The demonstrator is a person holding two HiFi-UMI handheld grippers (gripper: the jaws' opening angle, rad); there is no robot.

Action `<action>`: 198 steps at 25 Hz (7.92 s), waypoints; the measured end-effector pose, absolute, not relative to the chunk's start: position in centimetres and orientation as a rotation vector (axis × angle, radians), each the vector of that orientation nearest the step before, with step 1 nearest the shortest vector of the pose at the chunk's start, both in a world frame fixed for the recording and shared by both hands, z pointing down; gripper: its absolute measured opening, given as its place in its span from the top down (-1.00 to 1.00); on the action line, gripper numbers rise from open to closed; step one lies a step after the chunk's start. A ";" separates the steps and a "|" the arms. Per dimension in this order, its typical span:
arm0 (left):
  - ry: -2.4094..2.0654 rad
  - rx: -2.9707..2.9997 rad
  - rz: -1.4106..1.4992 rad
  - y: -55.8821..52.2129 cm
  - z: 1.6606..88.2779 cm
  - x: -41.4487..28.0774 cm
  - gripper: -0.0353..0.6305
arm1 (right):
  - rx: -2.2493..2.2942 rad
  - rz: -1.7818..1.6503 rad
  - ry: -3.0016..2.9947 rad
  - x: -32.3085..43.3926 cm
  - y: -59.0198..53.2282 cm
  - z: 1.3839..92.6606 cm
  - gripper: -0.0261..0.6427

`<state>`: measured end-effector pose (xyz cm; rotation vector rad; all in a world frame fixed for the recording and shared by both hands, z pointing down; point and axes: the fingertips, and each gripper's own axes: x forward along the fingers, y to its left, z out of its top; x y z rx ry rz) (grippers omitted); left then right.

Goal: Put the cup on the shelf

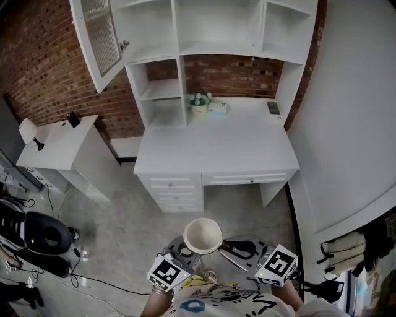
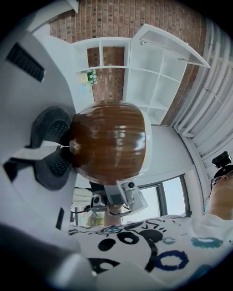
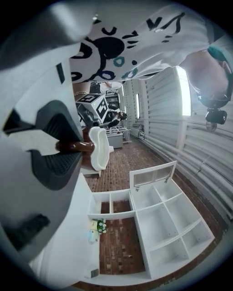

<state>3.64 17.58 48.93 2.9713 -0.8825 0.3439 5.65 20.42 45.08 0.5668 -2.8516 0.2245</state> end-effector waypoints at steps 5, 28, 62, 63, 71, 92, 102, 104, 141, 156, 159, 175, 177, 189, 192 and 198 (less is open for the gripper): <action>-0.854 2.983 0.332 14.5 48.9 3.8 0.84 | 0.591 0.207 -2.834 5.7 17.5 45.0 0.74; -0.759 3.028 0.308 -0.4 48.3 -2.5 0.84 | 0.680 0.219 -2.836 -1.2 2.6 43.9 0.74; -0.768 3.013 0.301 -10.7 49.4 -1.8 0.84 | 0.677 0.228 -2.836 -0.6 -7.7 44.9 0.74; -0.779 3.011 0.296 -11.3 49.3 -1.5 0.84 | 0.662 0.220 -2.838 -0.2 -8.4 44.9 0.74; -0.847 2.996 0.284 -17.5 48.7 1.6 0.84 | 0.606 0.221 -2.851 3.0 -14.5 44.2 0.74; -0.884 2.977 0.318 -23.6 49.0 9.6 0.84 | 0.573 0.244 -2.875 11.2 -20.7 44.8 0.74; -0.887 2.998 0.324 -23.9 48.4 10.4 0.84 | 0.581 0.226 -2.911 11.9 -21.0 44.1 0.74; -0.893 3.016 0.320 -24.3 47.8 9.8 0.84 | 0.584 0.204 -2.919 11.4 -21.3 43.6 0.74; -0.799 3.398 0.215 -42.3 36.0 1.6 0.84 | 0.901 -0.124 -2.992 2.8 -38.0 33.1 0.74; -1.101 3.365 0.126 -46.6 30.3 2.4 0.84 | 0.901 -0.206 -3.064 4.4 -42.2 27.9 0.74; -1.159 3.371 0.136 -47.8 28.6 2.9 0.84 | 0.896 -0.235 -3.075 5.1 -43.4 26.3 0.74; -1.308 3.245 0.168 -54.4 23.1 4.7 0.84 | 1.029 -0.132 -3.045 8.2 -52.3 19.9 0.74; -1.310 3.227 0.157 -54.7 22.8 4.7 0.84 | 1.038 -0.120 -3.029 8.3 -53.8 19.2 0.74; -1.330 3.228 0.145 -55.3 20.7 4.0 0.84 | 1.021 -0.148 -2.796 4.9 -62.5 17.5 0.74; -1.324 3.233 0.162 -55.2 20.8 3.8 0.84 | 1.004 -0.076 -2.768 3.9 -64.0 18.4 0.74; -1.315 3.229 0.166 -55.5 20.7 3.6 0.84 | 1.021 -0.007 -2.680 3.1 -67.8 19.2 0.74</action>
